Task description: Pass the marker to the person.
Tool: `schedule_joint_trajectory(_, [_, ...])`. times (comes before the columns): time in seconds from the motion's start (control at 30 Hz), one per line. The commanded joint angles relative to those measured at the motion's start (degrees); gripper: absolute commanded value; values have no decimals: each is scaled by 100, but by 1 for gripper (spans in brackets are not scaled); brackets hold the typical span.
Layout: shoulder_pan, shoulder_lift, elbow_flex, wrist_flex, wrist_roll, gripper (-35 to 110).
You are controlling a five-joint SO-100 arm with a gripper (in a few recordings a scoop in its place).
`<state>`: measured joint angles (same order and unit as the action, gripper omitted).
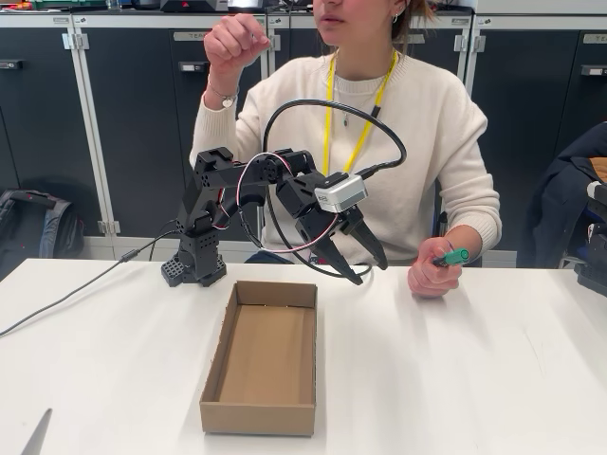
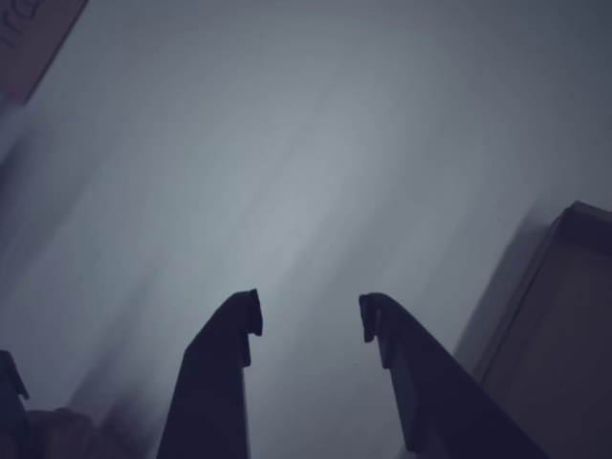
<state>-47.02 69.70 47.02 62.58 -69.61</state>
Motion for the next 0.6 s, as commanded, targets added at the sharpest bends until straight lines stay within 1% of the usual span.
schedule_joint_trajectory(0.0, [53,580,-35,-132,-18,23])
schedule_joint_trajectory(0.57, [70,580,-9,-185,-18,23])
